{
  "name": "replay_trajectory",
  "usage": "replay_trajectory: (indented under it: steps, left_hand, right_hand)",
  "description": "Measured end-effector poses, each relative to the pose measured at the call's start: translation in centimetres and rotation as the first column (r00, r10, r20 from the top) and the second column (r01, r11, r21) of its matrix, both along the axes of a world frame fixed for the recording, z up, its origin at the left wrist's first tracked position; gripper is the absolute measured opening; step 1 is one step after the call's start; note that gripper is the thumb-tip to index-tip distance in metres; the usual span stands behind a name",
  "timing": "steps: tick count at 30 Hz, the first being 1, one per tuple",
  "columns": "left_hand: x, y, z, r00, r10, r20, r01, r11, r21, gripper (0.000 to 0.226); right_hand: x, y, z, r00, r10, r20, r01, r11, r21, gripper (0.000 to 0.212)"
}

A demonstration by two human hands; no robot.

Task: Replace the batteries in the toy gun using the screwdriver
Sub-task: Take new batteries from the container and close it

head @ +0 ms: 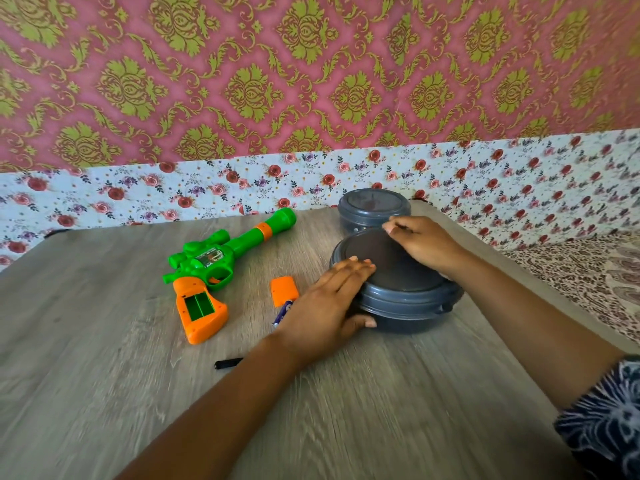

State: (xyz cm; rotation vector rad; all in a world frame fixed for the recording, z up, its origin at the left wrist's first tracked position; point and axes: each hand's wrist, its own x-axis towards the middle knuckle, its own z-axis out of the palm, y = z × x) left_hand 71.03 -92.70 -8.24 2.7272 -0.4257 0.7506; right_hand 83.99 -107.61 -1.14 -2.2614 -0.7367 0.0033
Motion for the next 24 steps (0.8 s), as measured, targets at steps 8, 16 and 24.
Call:
replay_trajectory:
  steps: [8,16,24]
  left_hand:
    - [0.6,0.5,1.6,0.955,0.128,-0.267,-0.185,0.962,-0.2,0.093]
    - [0.3,0.0,1.7,0.931,0.181,-0.317,-0.232,0.964,-0.129,0.092]
    - [1.0,-1.4,2.2,0.914,0.16,-0.373,-0.237,0.956,-0.171,0.094]
  right_hand:
    - [-1.7,-4.3,-1.5,0.978,-0.19,0.091,0.202,0.969,-0.144,0.034]
    - [-1.2,-4.4,-3.3,0.97,-0.219,0.105,0.224,0.974,-0.038,0.037]
    - [-0.3,-5.9,-2.4,0.962,-0.225,0.152,0.228,0.974,0.002,0.029]
